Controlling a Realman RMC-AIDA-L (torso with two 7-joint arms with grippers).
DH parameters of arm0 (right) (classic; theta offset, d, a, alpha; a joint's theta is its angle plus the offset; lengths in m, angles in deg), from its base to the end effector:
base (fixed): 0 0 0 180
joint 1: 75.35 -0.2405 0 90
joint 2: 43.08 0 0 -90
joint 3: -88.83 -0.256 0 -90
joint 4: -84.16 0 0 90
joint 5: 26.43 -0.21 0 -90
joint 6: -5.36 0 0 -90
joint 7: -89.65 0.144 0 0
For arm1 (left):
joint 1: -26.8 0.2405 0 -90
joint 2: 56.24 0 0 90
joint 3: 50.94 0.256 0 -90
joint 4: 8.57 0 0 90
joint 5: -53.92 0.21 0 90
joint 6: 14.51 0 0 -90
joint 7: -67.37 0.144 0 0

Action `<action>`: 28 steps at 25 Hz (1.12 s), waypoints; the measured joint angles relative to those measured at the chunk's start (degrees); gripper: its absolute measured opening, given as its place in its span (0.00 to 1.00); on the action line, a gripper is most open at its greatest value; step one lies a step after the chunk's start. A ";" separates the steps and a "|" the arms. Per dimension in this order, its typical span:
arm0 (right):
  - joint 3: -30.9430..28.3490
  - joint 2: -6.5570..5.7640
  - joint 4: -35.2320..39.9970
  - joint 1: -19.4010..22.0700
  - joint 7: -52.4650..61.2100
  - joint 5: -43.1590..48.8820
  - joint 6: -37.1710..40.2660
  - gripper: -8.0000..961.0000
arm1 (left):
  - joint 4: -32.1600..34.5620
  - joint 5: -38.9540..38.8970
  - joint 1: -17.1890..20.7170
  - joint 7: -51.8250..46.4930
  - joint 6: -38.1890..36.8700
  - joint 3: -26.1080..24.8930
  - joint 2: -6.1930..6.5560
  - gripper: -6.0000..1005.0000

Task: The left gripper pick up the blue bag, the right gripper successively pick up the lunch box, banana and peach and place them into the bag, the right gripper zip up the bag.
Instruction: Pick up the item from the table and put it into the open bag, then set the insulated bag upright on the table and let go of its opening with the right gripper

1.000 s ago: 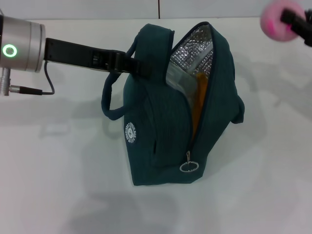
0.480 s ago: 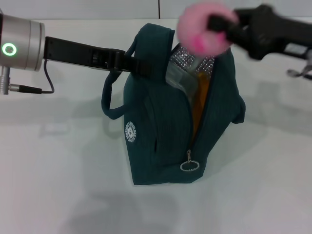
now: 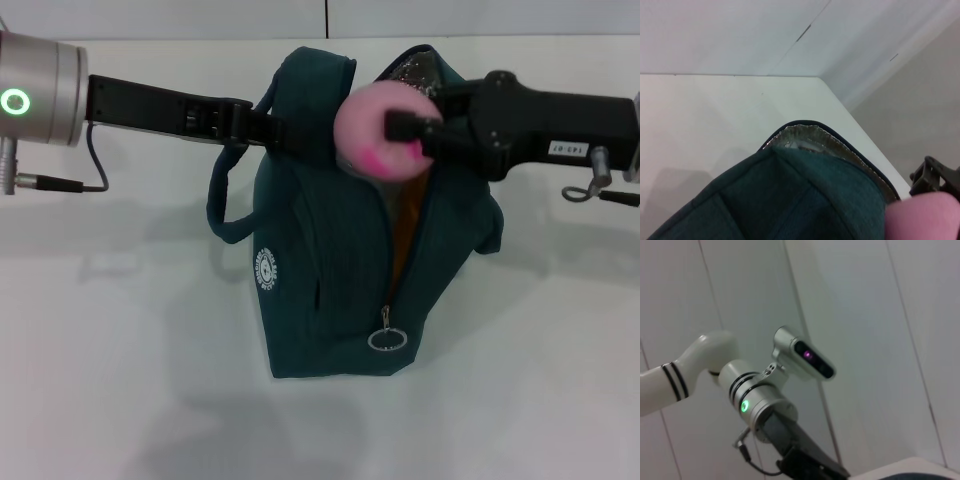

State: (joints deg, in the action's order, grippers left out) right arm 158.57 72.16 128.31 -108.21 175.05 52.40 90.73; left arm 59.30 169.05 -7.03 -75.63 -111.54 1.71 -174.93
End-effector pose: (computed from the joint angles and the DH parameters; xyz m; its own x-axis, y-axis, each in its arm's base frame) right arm 0.1597 0.3559 0.0069 0.7130 -0.1849 -0.6764 -0.2739 -0.9614 -0.0259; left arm -0.1644 0.3534 0.0483 0.5328 0.7783 0.3322 0.7976 -0.5931 0.1102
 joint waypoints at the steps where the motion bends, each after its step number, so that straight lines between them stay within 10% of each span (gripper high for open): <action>1: 0.02 0.02 0.04 0.06 0.05 0.19 0.25 0.15 | -0.01 0.00 0.00 0.01 0.00 0.00 -0.05 0.05; 11: -0.09 -0.11 -0.17 0.38 1.56 1.09 0.18 0.31 | -0.02 0.00 0.58 0.08 0.00 -0.01 -0.22 0.05; 21: -0.86 -0.16 0.73 -0.07 1.98 1.68 0.42 0.75 | -0.02 0.00 0.93 0.53 0.01 0.00 -0.22 0.05; 28: -4.13 -1.47 6.22 0.09 6.94 2.70 -5.07 0.78 | -0.60 0.00 1.06 1.18 0.13 -0.01 -0.08 0.05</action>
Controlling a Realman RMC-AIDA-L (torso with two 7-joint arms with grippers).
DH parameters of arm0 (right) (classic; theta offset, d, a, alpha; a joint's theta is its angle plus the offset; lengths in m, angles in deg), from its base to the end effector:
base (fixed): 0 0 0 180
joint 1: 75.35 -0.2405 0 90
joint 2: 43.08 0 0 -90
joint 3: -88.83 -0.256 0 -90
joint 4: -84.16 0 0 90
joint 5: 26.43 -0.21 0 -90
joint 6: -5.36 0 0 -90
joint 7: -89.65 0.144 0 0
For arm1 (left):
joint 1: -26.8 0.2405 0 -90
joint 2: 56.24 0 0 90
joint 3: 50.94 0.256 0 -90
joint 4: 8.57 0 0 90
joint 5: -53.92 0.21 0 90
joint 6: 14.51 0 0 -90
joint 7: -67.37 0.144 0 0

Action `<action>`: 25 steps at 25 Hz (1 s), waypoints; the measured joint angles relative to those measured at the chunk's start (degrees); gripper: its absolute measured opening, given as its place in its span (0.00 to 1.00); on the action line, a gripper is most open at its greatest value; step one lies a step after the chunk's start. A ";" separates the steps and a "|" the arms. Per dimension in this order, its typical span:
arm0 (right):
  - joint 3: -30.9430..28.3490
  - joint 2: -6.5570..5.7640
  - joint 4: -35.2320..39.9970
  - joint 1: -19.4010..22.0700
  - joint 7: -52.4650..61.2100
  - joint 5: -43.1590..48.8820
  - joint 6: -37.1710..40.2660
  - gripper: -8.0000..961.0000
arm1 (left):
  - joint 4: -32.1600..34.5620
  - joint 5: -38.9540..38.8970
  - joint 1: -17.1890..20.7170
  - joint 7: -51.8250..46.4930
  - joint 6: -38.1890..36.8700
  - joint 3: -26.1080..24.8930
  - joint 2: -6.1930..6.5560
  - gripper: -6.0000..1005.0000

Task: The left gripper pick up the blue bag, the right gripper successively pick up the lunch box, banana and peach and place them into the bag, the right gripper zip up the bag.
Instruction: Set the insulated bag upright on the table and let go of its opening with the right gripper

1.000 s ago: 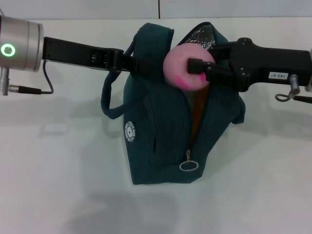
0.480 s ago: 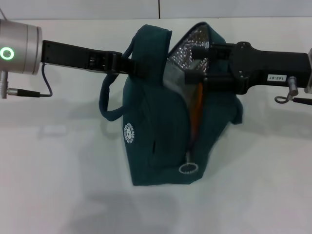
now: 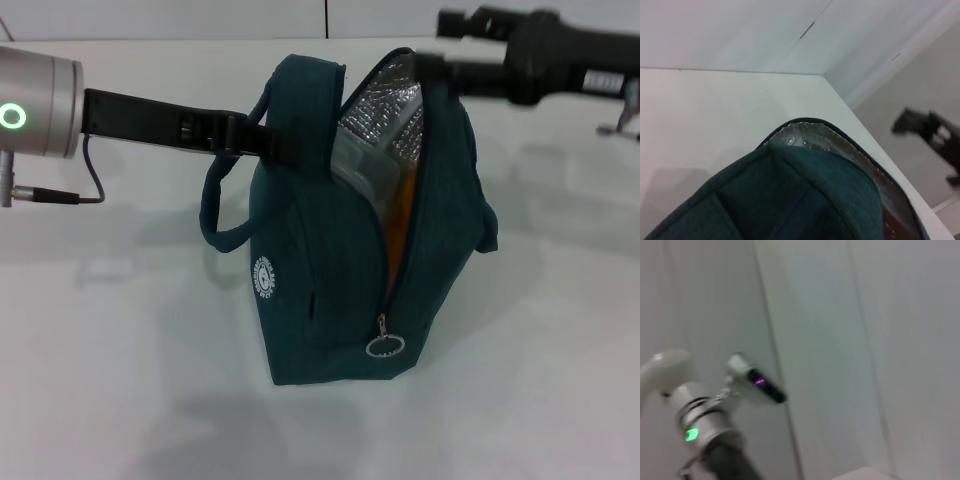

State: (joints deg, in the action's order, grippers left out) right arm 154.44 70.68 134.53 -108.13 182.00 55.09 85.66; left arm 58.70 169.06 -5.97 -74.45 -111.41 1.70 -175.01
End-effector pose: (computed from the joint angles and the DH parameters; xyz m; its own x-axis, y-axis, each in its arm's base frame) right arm 0.1564 0.3796 0.0399 0.7166 -0.1786 -0.6742 -0.3543 -0.9259 -0.1313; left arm -0.1722 0.3501 0.0464 0.5272 0.7820 0.3326 0.8019 -0.5873 0.1099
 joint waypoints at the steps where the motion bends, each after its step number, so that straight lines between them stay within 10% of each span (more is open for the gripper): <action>1: -0.02 -0.31 1.24 -0.12 2.04 0.92 -1.48 0.78 | -0.21 0.00 -0.06 0.21 0.04 -0.05 0.02 0.05; 13: -0.13 -3.00 12.78 -8.62 34.52 19.78 -5.74 0.78 | -0.80 0.00 -0.44 0.67 0.90 -0.08 -0.05 0.05; 25: 0.39 -1.82 12.49 -13.81 45.86 34.70 -2.11 0.76 | -1.63 0.00 -0.70 1.72 1.84 -0.08 -0.17 0.05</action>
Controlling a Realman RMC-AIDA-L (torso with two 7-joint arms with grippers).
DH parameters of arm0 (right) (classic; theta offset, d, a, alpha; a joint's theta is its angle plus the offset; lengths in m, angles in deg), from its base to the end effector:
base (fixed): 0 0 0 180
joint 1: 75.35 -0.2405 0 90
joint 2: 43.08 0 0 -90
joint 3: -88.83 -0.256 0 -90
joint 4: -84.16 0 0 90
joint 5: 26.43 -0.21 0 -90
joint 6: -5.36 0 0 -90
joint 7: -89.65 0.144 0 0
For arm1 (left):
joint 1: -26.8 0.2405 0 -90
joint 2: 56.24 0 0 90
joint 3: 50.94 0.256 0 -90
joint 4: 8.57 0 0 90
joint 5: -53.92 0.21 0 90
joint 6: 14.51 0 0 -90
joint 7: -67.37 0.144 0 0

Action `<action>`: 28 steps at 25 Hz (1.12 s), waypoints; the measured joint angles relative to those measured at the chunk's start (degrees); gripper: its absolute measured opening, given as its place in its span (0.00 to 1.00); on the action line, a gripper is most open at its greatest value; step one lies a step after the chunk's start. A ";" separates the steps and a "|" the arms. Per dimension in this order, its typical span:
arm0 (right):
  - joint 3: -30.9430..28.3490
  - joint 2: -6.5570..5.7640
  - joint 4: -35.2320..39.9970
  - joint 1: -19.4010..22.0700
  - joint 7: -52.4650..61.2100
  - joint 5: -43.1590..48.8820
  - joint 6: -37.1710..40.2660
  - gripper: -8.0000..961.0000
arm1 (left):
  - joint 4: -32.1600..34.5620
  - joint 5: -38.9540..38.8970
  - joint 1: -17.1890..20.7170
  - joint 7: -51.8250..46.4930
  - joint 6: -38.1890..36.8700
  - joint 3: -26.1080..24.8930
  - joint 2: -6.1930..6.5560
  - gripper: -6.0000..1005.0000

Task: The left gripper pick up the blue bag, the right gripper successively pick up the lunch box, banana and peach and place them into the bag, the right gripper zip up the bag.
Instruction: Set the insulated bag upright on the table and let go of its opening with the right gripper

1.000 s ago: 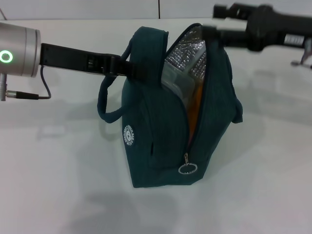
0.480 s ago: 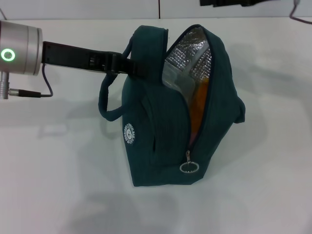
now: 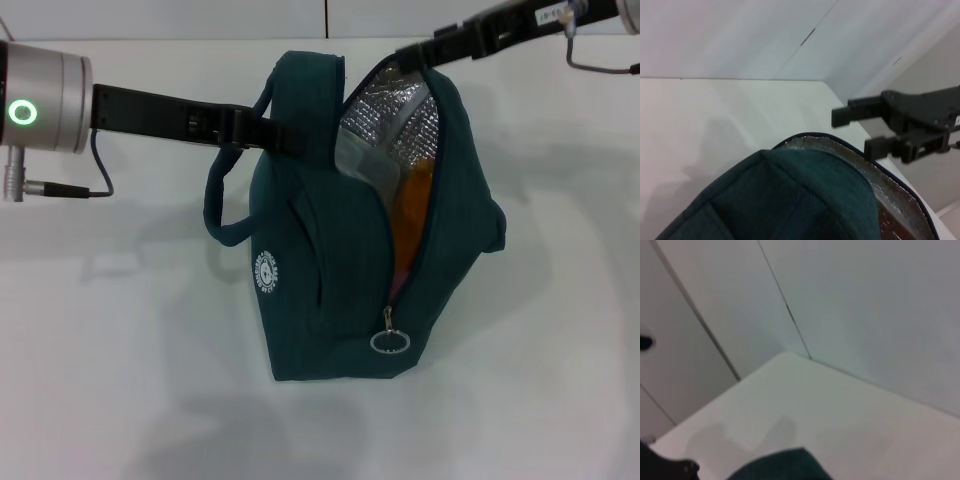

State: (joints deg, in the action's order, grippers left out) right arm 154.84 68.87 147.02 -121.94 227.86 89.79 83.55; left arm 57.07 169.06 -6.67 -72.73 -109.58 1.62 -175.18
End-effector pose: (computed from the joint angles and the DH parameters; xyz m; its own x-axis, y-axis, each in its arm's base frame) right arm 0.0978 0.4237 0.0458 0.7816 -0.5339 -0.3227 -0.6050 -0.7748 -0.1834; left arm -0.1719 0.3554 0.0424 0.5337 0.7698 0.3502 0.7953 -0.5976 0.1015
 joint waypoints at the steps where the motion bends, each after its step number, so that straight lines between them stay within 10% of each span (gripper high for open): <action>1: 0.00 0.18 0.08 -0.36 0.49 0.96 0.50 0.76 | -0.05 0.00 0.04 0.00 0.07 0.00 -0.02 0.05; 22: -0.06 2.22 0.95 -2.16 4.06 9.47 3.51 0.66 | -1.48 -0.27 0.00 0.18 0.50 0.00 0.38 0.05; 28: 0.00 2.36 1.00 -2.11 3.89 9.51 4.04 0.41 | -1.55 -0.27 0.16 0.35 0.50 0.00 0.38 0.05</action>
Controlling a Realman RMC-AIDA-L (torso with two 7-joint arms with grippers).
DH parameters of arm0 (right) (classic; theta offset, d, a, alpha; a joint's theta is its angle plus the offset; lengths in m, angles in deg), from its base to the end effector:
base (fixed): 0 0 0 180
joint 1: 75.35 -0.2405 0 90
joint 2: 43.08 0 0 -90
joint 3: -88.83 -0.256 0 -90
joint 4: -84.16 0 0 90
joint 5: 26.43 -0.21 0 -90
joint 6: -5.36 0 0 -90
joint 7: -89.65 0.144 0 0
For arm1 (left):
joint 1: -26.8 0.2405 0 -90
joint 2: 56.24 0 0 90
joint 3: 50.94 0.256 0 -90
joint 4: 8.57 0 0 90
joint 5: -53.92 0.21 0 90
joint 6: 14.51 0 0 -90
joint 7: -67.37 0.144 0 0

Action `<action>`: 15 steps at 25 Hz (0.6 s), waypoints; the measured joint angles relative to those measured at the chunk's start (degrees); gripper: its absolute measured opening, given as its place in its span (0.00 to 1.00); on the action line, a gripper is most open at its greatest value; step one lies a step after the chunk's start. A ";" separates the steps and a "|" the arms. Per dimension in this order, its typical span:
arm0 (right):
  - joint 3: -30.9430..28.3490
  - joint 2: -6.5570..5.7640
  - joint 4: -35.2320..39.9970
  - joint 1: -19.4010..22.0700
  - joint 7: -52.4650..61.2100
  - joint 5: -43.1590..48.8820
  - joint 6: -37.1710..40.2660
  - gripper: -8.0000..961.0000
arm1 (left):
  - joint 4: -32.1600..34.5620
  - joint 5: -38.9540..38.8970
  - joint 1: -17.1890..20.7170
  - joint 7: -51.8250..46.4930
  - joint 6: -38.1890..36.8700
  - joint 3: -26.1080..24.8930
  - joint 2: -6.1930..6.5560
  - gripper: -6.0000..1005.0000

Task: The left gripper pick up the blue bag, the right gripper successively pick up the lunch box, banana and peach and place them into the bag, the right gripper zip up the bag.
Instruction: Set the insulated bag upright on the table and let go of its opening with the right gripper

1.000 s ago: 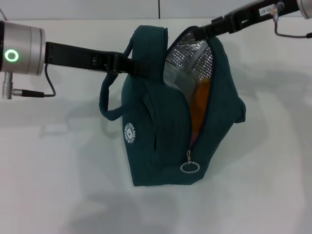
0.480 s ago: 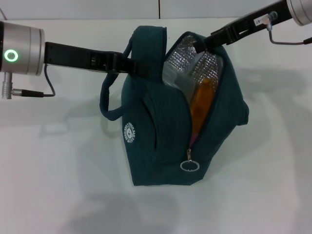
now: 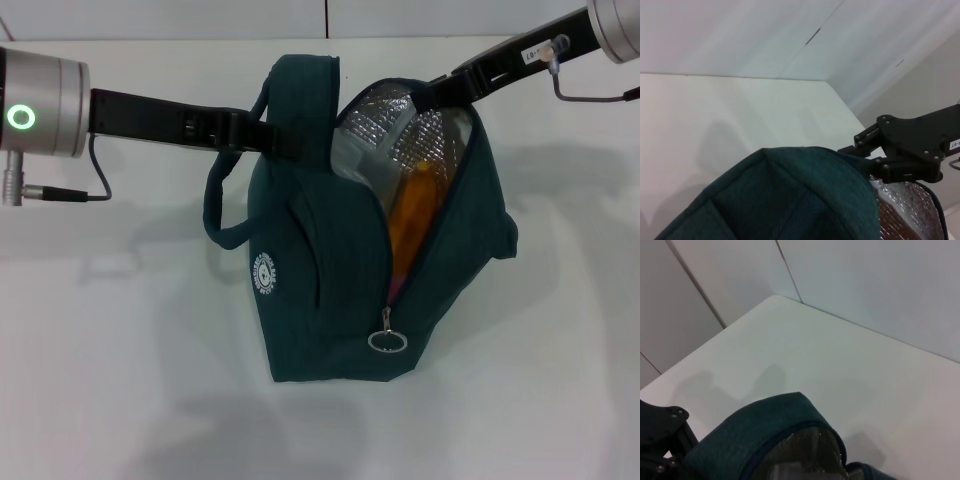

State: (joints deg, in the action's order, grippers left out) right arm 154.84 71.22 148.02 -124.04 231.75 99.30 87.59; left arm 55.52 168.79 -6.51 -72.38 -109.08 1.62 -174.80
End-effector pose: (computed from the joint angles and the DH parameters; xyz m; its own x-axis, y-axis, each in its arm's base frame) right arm 0.0982 0.4174 0.0291 0.7928 -0.5789 -0.1906 -0.6091 -0.7629 -0.2166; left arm -0.1773 0.3558 0.0411 0.5185 0.7800 0.3504 0.8050 -0.5834 0.1076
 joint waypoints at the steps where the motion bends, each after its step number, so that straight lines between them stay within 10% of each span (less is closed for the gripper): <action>1: 0.01 0.01 0.01 0.00 -0.03 0.01 0.02 0.37 | -0.14 0.00 0.00 0.14 0.00 -0.02 0.00 0.05; 8: 0.19 0.20 3.49 1.93 -0.13 0.06 -0.17 0.11 | -2.31 -0.01 -0.48 1.58 0.00 -1.17 -0.02 0.05; 15: -1.98 0.09 9.49 5.20 -0.13 0.16 -0.50 0.08 | -3.48 -2.14 -0.97 3.35 0.00 -0.98 -0.83 0.05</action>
State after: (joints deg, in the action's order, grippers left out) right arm 152.86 71.32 157.52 -118.85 231.62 99.47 87.09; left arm 52.03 166.65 -7.49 -69.03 -109.07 0.64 -175.63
